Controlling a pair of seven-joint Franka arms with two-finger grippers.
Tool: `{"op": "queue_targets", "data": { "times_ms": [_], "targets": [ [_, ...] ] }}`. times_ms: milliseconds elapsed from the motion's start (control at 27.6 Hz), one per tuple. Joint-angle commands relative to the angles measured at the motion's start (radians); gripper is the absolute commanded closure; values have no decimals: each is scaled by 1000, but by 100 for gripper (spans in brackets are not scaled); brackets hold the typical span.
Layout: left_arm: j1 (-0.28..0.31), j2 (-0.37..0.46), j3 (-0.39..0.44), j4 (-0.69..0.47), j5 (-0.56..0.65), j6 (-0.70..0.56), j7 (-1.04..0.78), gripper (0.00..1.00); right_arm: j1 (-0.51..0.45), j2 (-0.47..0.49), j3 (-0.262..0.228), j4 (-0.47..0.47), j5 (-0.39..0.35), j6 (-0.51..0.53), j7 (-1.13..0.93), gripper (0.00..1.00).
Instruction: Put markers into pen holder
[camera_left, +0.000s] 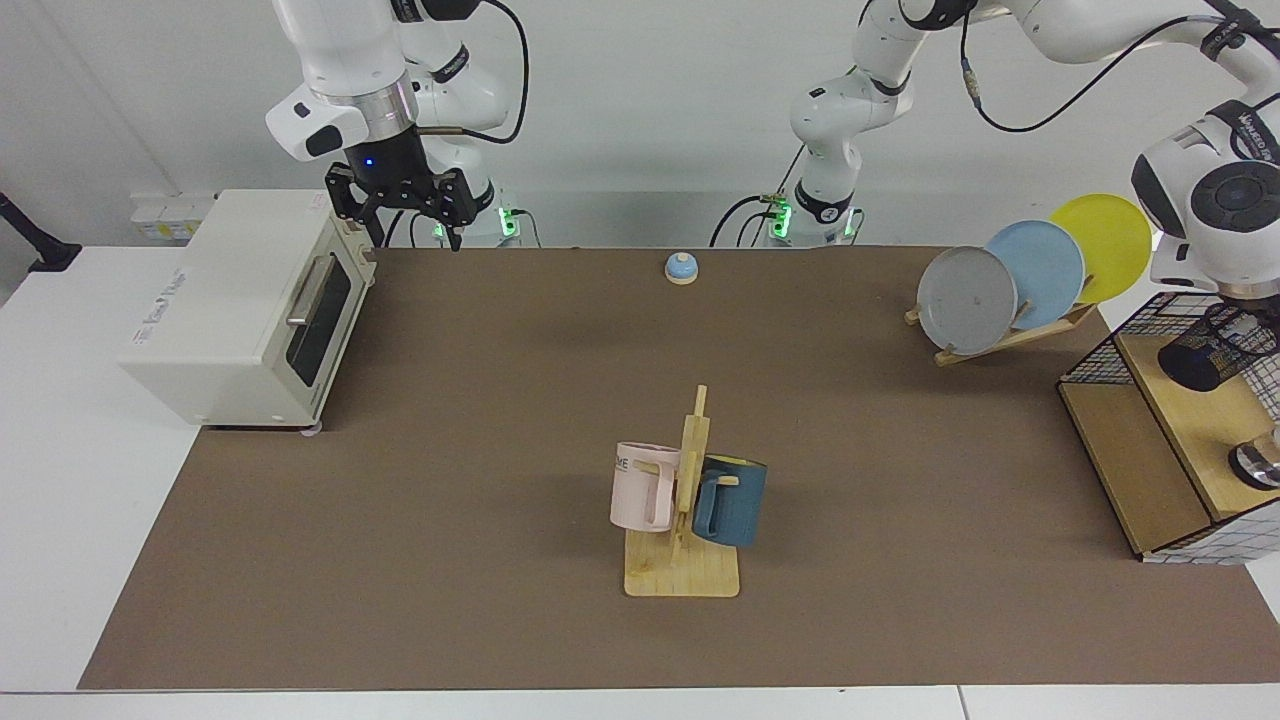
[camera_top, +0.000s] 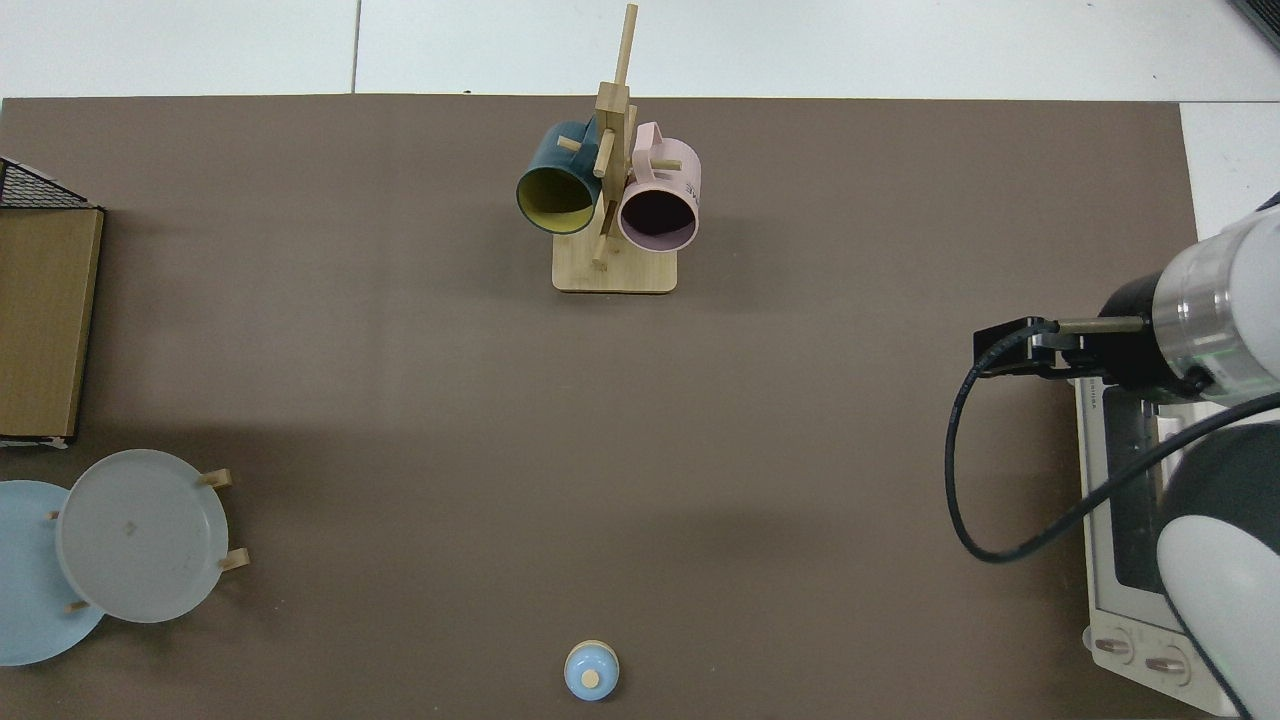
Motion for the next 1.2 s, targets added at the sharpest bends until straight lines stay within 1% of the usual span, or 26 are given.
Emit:
{"op": "queue_targets", "data": {
  "times_ms": [0,109,181,254,290,435,617,689,798,979,1016,1124,1161],
  "targets": [
    [-1,-9,12,-9,-36,27,3,79,-14,-14,8,-12,5,15,11,0],
    [-3,-9,12,-7,-36,27,4,75,-14,-14,8,-12,5,15,11,0],
    [-3,-9,12,-6,-38,31,3,67,-14,-14,8,-13,5,15,11,0],
    [-4,-9,12,5,-42,33,1,50,-14,-14,8,-13,5,15,11,0],
    [-4,-8,12,11,-51,33,3,43,-14,-14,8,-13,5,15,11,0],
    [-4,4,15,37,-62,31,4,40,-14,-14,8,-13,5,15,11,0],
    [-27,1,17,57,-61,24,17,38,-14,-14,8,-13,5,15,11,0],
    [-58,-2,32,66,-61,14,17,37,-14,-14,8,-13,5,15,11,0],
    [-118,-19,81,77,-64,10,15,35,-14,-14,8,-13,5,15,11,0],
    [-198,-66,100,77,-67,-39,4,32,-14,-14,8,-13,5,15,11,0],
    [-211,-81,100,77,-74,-45,4,29,-14,-14,8,-13,5,15,13,0],
    [-234,-124,100,76,-140,-71,4,27,-14,-14,8,-13,5,15,11,0],
    [-242,-137,97,77,-171,-85,4,24,-14,-14,8,-12,5,15,11,0]
  ]
}}
